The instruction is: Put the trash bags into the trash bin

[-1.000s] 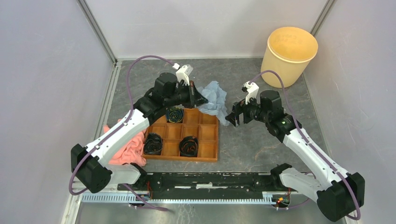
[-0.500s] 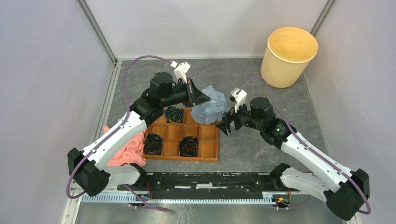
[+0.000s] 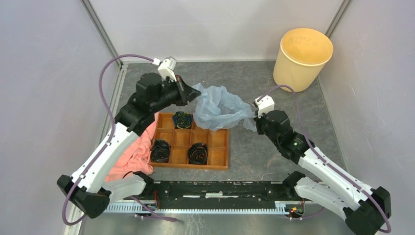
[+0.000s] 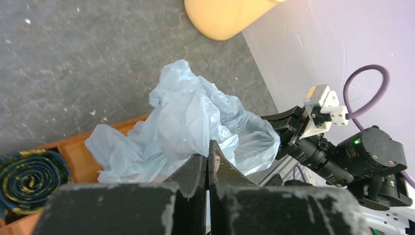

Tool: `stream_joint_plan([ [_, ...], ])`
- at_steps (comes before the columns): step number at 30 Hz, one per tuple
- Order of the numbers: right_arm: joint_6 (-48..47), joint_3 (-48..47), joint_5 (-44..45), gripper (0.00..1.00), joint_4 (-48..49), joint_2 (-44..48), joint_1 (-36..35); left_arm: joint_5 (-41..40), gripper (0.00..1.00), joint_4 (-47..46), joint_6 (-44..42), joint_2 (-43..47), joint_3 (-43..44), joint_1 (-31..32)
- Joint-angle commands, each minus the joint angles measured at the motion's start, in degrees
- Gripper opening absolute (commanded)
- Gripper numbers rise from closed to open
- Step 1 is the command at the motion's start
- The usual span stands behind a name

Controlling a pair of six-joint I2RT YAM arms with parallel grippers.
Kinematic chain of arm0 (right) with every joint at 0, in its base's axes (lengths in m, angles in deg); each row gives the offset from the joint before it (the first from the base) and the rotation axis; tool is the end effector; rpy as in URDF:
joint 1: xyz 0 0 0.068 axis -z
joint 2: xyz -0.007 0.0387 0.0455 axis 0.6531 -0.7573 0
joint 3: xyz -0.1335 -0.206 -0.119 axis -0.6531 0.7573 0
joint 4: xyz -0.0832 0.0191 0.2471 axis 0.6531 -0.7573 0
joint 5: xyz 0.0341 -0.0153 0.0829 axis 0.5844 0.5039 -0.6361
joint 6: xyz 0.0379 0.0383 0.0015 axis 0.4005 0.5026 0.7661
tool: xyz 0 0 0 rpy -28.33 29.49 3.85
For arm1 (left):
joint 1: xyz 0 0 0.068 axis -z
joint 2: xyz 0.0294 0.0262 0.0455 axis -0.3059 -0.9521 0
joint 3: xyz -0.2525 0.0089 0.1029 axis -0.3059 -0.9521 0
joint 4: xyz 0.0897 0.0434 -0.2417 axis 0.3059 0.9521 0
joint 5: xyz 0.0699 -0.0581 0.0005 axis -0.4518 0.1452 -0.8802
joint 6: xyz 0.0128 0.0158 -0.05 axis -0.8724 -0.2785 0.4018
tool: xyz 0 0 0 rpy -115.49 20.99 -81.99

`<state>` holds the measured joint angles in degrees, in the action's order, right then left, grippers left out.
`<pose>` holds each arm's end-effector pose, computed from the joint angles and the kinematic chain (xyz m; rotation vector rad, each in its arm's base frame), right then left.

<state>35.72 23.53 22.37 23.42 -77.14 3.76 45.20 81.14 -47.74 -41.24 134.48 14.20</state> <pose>0.1658 0.1131 0.2719 -0.4117 1.9814 0.1767 0.2048 -0.1376 0.4064 0.1137 1.9722 -1.0055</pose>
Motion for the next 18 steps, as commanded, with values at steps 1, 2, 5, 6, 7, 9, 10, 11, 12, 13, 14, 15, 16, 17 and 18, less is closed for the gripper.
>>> stream_joint_plan([
  [1,-2.1,-0.6,10.5,0.01,-2.0,2.4,0.1,-5.3,0.02,3.4,-6.9,1.4,6.1,-0.4],
  [2,-2.0,-0.9,12.5,0.00,-3.2,2.8,0.1,-6.4,0.02,4.5,-7.8,1.4,7.2,-0.5],
  [5,-2.8,-1.2,17.3,0.02,-4.7,4.2,0.1,-10.2,0.02,7.3,-9.8,2.0,9.8,-0.5],
  [6,-3.1,-1.4,18.0,0.04,-5.2,4.6,0.1,-11.6,0.02,8.2,-10.3,2.5,10.3,-0.5],
  [7,-3.2,-1.5,18.4,0.05,-5.8,5.0,0.1,-12.7,0.02,8.6,-10.4,3.2,10.5,-0.5],
  [9,-2.9,-1.8,20.2,0.04,-7.0,5.9,0.1,-15.2,0.02,8.4,-10.6,4.8,9.6,-0.4],
  [10,-2.9,-1.5,20.4,0.04,-7.1,6.6,0.1,-15.3,0.02,7.3,-10.7,5.8,8.4,-0.4],
  [11,-3.3,-0.7,19.7,0.04,-6.4,7.6,0.1,-14.5,0.02,5.8,-10.9,6.8,6.8,-0.5],
  [12,-3.5,0.7,17.7,0.11,-4.9,8.8,0.1,-12.8,0.02,3.8,-11.1,7.6,4.9,-0.4],
  [13,-4.9,2.2,14.1,0.20,-3.1,10.1,0.1,-10.5,0.02,1.9,-10.8,8.1,3.2,-0.4],
  [14,-4.5,3.6,10.4,0.35,-0.9,11.1,0.1,-8.2,0.02,0.2,-10.1,8.2,1.5,-0.5],
  [15,-4.1,4.4,5.9,0.44,0.1,11.6,0.1,-5.2,0.02,-1.2,-9.3,7.8,0.3,-0.5],
  [16,-2.0,4.8,2.2,0.51,0.3,11.7,0.1,-3.7,0.02,-2.0,-9.0,7.3,-0.5,-0.5],
  [17,-1.1,4.9,-2.1,0.56,0.3,11.4,0.1,-3.2,0.02,-2.2,-8.9,6.4,-0.7,-0.4],
  [18,-0.7,4.9,-5.1,0.61,-0.4,10.9,0.2,-3.7,0.02,-2.0,-9.1,5.7,-0.8,-0.5],
])
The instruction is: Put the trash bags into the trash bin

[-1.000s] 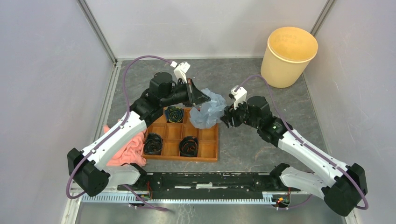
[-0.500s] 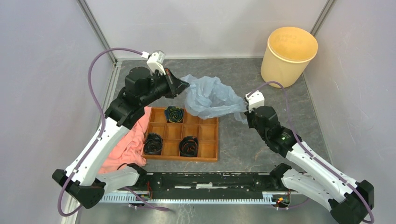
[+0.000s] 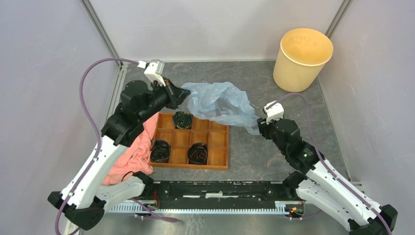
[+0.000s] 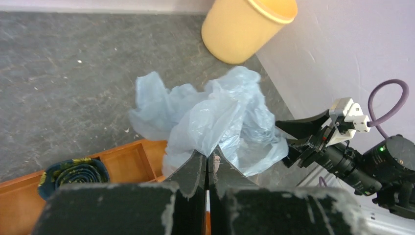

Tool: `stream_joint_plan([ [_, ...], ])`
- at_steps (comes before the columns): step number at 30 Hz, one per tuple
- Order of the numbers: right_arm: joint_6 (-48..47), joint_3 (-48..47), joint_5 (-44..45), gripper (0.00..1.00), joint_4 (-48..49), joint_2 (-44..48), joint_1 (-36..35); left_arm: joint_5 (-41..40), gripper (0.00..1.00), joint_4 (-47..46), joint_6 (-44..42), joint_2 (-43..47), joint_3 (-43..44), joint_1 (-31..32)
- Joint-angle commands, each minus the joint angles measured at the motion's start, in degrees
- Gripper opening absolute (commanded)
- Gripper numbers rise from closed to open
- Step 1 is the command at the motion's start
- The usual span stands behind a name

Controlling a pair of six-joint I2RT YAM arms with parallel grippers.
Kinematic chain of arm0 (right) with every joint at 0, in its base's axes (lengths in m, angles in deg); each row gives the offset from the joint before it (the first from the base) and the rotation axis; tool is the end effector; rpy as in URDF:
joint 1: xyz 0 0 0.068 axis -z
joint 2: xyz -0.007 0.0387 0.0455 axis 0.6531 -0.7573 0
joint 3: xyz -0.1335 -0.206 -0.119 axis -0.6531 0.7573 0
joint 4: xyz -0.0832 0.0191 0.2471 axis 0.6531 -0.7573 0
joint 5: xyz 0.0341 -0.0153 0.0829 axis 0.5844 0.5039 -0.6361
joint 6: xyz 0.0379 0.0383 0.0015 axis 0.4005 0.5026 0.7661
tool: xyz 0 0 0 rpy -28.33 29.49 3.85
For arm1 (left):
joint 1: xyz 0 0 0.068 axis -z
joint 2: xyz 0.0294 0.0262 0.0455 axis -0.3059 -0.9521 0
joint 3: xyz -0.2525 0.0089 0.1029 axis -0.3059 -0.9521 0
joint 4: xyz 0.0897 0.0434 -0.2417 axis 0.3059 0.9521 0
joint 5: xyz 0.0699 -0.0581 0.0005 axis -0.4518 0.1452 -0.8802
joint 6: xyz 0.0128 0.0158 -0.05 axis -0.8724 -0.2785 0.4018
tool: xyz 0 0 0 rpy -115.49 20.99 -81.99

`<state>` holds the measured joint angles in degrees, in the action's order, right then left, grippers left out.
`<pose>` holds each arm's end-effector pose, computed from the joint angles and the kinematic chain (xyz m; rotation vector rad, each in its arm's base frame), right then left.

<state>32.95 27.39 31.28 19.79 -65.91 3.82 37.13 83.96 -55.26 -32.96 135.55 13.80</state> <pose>0.1389 0.0861 0.2747 -0.3271 1.9067 0.0218 0.1687 -0.1075 0.4367 0.1283 1.8094 -0.8254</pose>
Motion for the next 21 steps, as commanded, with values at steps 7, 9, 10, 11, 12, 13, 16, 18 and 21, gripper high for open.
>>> stream_joint_plan([
  [7,5.8,-1.0,-22.5,0.79,-4.9,-4.7,-0.1,0.3,0.02,-9.0,-7.8,-5.0,-6.5,-0.1],
  [9,6.2,-3.1,-24.3,0.79,-7.1,-3.9,-0.3,1.7,0.02,-12.3,-9.8,-4.9,-8.9,-0.1],
  [10,5.7,-4.3,-26.0,0.80,-8.0,-3.4,-0.5,1.9,0.02,-13.1,-10.2,-4.9,-9.7,0.0],
  [11,5.1,-5.9,-26.4,0.81,-9.1,-2.9,-0.8,2.0,0.02,-13.2,-10.8,-5.1,-10.0,-0.1],
  [12,4.8,-7.4,-26.1,0.82,-10.3,-2.5,-1.0,2.3,0.02,-13.2,-11.5,-5.3,-10.2,-0.1],
  [13,4.6,-9.1,-25.4,0.84,-11.6,-2.1,-1.1,3.0,0.02,-13.2,-11.9,-5.4,-10.2,0.0],
  [16,5.5,-12.5,-24.2,0.88,-11.9,-1.4,-1.0,4.8,0.02,-13.0,-13.5,-5.1,-10.1,-0.1],
  [18,10.4,-13.2,-18.4,0.92,-10.7,-2.1,-0.9,4.6,0.02,-12.8,-14.2,-4.2,-10.3,-0.1],
  [21,15.4,-14.9,-14.8,0.94,-9.1,-7.4,2.3,2.0,0.02,-15.3,-13.4,-1.5,-13.5,-0.1],
])
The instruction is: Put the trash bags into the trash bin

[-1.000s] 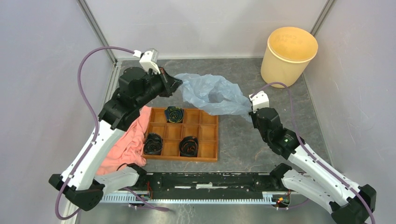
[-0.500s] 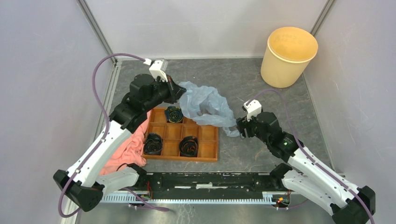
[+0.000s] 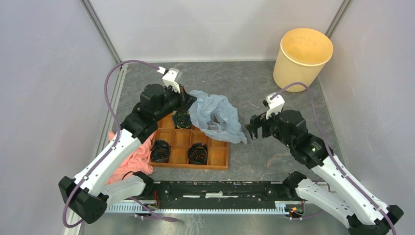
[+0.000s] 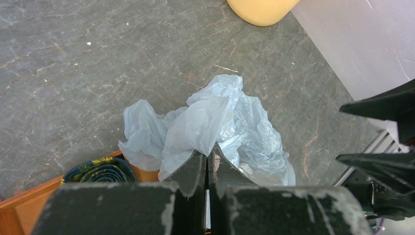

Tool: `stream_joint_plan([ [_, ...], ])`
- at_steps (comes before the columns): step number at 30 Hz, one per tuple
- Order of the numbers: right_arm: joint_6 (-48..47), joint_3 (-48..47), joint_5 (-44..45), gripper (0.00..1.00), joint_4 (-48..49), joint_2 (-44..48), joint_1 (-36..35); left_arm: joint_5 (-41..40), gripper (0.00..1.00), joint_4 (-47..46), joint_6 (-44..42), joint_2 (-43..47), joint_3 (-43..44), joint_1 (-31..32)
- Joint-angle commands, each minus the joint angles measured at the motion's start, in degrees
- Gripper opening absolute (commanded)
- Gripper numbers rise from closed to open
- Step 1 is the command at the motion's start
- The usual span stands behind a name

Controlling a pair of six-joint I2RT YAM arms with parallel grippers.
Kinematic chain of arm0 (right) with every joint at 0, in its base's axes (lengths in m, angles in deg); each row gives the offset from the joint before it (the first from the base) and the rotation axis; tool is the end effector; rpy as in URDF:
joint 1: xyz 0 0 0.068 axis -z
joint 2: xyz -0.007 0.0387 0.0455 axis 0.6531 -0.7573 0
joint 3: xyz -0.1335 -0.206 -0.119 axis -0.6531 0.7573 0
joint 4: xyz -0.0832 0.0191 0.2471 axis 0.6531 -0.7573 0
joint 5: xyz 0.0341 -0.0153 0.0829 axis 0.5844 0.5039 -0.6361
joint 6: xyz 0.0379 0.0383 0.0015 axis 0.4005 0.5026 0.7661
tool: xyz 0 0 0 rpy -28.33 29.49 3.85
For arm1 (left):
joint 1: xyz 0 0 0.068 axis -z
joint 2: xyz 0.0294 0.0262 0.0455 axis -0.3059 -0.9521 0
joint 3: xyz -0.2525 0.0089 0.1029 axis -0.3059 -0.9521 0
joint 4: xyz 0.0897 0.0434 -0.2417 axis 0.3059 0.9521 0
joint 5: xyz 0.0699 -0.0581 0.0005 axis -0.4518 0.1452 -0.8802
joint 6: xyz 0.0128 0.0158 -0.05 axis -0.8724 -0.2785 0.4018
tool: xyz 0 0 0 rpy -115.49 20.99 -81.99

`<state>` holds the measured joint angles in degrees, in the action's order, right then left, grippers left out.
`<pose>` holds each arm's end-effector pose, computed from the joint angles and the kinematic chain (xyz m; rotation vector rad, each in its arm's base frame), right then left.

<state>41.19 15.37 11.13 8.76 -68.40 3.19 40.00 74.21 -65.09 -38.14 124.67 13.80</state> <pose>0.1303 0.0970 0.3204 -0.4456 1.9763 0.4497 0.2044 -0.1315 0.3717 0.3262 1.8831 -0.7210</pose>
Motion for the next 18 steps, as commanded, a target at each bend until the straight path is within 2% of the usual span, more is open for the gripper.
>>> stream_joint_plan([
  [1,8.5,-3.2,1.5,0.94,3.2,-6.9,5.9,-0.9,0.02,-6.8,-2.9,4.8,-3.9,0.0],
  [4,14.2,0.0,-17.7,0.93,9.3,-12.0,19.6,0.0,0.02,-9.8,-0.7,7.5,-8.0,0.0],
  [6,15.4,2.7,-25.0,0.92,12.2,-13.8,24.0,-0.7,0.02,-11.1,0.5,9.8,-10.7,-0.1],
  [9,16.2,8.7,-32.6,0.94,17.4,-14.2,26.8,-1.7,0.02,-12.0,1.9,12.6,-14.0,0.0],
  [14,20.4,19.4,-42.0,0.91,25.6,-15.5,28.7,-1.7,0.02,-12.4,2.9,15.1,-16.7,-0.1],
  [18,23.4,26.2,-44.1,0.88,32.5,-15.8,28.5,-1.5,0.02,-12.2,2.8,15.6,-17.1,0.0],
])
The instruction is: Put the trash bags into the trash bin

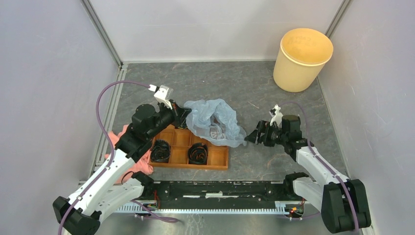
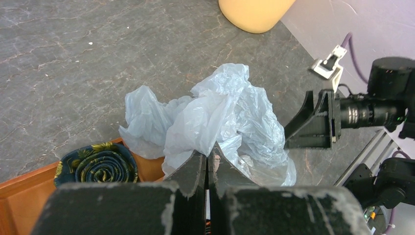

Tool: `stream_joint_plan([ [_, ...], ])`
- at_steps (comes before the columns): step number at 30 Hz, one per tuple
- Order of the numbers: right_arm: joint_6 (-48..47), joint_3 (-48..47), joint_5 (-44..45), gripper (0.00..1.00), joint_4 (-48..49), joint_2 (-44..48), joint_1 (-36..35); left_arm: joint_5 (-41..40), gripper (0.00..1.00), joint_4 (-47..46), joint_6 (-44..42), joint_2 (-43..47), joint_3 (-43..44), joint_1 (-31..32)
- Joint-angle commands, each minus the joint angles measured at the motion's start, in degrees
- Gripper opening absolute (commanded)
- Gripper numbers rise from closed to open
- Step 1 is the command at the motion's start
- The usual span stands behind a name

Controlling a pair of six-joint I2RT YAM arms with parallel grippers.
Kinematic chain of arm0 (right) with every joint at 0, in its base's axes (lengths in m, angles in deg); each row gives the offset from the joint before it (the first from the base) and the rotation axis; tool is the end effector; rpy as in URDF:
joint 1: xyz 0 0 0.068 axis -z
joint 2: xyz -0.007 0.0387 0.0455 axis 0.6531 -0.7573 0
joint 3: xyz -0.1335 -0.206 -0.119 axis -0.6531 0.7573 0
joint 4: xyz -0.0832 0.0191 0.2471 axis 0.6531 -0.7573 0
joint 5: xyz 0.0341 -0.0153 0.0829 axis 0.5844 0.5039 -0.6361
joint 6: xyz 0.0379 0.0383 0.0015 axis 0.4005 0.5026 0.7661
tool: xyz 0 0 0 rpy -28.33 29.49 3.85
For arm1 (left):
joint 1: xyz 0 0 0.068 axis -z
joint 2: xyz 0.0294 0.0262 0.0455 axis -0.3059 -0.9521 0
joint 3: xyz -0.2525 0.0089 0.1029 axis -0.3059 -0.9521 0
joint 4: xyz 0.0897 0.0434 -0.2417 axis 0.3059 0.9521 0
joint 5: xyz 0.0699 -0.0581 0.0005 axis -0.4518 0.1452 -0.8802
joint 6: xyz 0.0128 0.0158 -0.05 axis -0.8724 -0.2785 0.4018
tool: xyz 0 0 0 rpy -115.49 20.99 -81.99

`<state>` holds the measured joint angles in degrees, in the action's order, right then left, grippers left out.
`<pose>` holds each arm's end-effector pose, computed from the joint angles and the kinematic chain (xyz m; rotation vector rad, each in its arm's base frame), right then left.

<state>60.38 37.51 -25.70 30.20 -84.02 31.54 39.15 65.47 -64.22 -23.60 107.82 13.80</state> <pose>0.1873 0.0499 0.1813 0.0850 2.3418 0.9857 0.1629 -0.1054 0.3343 0.2932 1.7726 -0.7449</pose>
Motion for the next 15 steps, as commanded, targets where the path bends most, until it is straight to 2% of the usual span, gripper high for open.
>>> stream_joint_plan([
  [1,4.8,5.0,-7.7,0.88,12.3,-0.8,0.0,-0.6,0.02,-3.5,1.9,1.0,-0.2,-0.1],
  [5,9.4,8.0,-9.5,0.87,19.9,-4.9,-1.3,0.0,0.02,-3.8,1.9,0.7,-0.2,-0.1],
  [10,16.2,8.7,-5.2,0.90,25.5,-6.3,-1.5,0.2,0.02,-4.0,2.3,0.6,-0.3,0.0],
  [15,19.7,7.9,-0.6,0.92,23.0,-8.8,-1.5,0.9,0.02,-4.1,2.8,0.5,-0.6,-0.1],
])
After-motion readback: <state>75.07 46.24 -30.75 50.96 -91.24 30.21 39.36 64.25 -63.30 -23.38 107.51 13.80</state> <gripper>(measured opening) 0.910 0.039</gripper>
